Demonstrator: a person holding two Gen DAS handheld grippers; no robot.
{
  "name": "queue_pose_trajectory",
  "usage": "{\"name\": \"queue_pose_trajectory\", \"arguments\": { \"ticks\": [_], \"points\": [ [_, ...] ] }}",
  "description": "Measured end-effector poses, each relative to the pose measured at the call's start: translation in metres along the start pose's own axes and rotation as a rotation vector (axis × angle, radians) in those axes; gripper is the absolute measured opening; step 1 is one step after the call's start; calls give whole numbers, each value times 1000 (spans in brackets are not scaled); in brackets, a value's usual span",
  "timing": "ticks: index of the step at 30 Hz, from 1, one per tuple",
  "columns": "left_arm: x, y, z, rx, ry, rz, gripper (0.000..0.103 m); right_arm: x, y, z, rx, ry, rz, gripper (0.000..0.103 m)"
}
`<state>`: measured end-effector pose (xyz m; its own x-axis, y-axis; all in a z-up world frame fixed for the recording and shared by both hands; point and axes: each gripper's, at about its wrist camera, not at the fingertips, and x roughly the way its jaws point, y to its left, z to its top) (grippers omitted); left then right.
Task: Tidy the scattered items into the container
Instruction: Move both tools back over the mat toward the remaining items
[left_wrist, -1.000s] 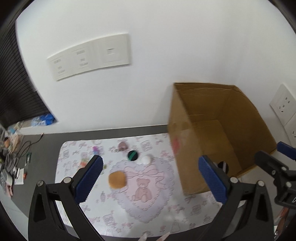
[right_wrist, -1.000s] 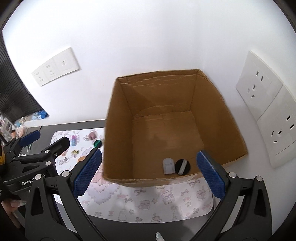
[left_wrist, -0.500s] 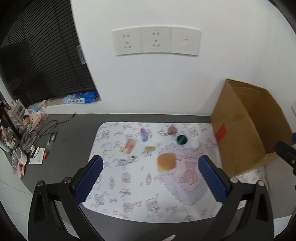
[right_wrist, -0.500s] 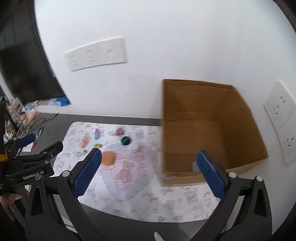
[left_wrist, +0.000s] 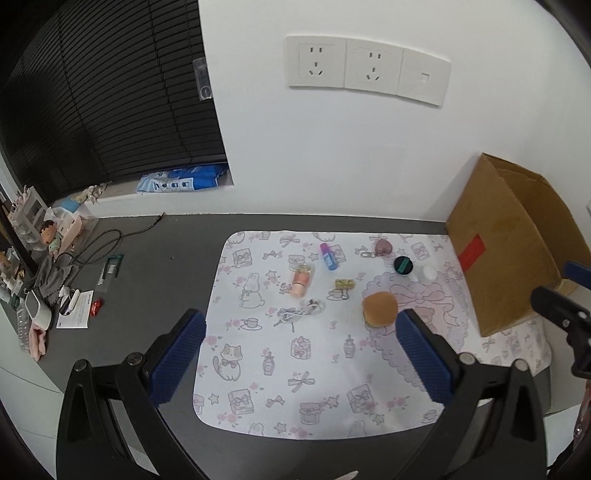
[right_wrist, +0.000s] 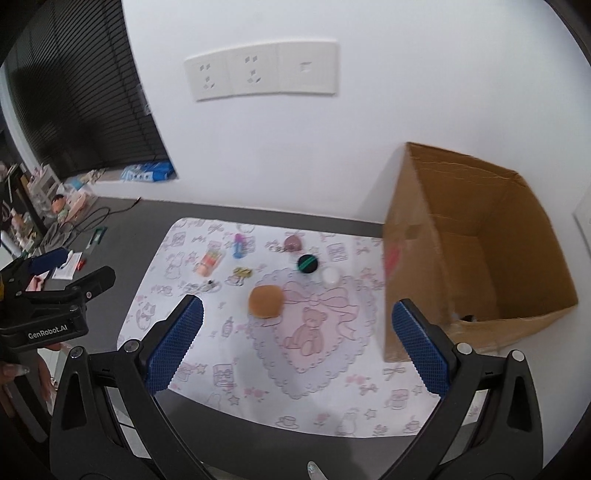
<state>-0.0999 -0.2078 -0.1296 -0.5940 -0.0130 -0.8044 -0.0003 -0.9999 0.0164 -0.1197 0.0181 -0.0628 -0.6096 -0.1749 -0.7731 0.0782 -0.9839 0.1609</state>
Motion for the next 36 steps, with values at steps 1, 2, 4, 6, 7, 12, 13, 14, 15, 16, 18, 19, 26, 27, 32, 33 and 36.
{"name": "queue_pose_trajectory", "arguments": {
  "ticks": [1, 2, 4, 6, 7, 12, 13, 14, 15, 16, 18, 19, 26, 27, 32, 33, 36],
  "points": [
    [4, 5, -2, -5, -4, 10, 103, 5, 4, 0, -10, 13, 3, 103],
    [11, 9, -4, -11, -3, 14, 103, 12, 9, 1, -24, 20, 9, 103],
    [21, 15, -7, -15, -1, 17, 103, 25, 16, 1, -35, 43, 19, 103],
    [31, 17, -11, 2, -5, 36, 103, 41, 20, 0, -41, 65, 34, 103],
    [35, 17, -13, 10, -4, 42, 103, 49, 22, -1, -44, 75, 42, 103],
    [73, 13, -20, 44, 28, 13, 103, 88, 29, -7, -47, 119, 51, 103],
    [81, 12, -21, 52, 38, 9, 103, 97, 30, -9, -45, 129, 53, 103],
    [87, 10, -21, 59, 44, 5, 103, 104, 30, -11, -42, 135, 56, 103],
    [94, 8, -22, 68, 47, -3, 103, 110, 31, -13, -39, 143, 60, 103],
    [101, 5, -24, 78, 49, -12, 103, 119, 32, -16, -39, 154, 63, 103],
    [116, -1, -27, 107, 54, -28, 103, 132, 33, -20, -46, 168, 61, 103],
    [122, -3, -30, 120, 54, -36, 103, 139, 32, -22, -51, 176, 61, 103],
    [188, -10, -50, 183, 124, -87, 103, 190, 21, -40, -47, 234, 67, 103],
    [195, -9, -53, 188, 130, -81, 103, 197, 19, -42, -45, 242, 67, 103],
    [223, -6, -61, 188, 144, -68, 103, 234, 13, -54, -42, 278, 73, 103],
    [226, -6, -62, 186, 144, -70, 103, 240, 13, -56, -47, 287, 82, 103],
    [236, -4, -65, 180, 141, -79, 103, 258, 15, -59, -45, 296, 89, 103]
  ]
}}
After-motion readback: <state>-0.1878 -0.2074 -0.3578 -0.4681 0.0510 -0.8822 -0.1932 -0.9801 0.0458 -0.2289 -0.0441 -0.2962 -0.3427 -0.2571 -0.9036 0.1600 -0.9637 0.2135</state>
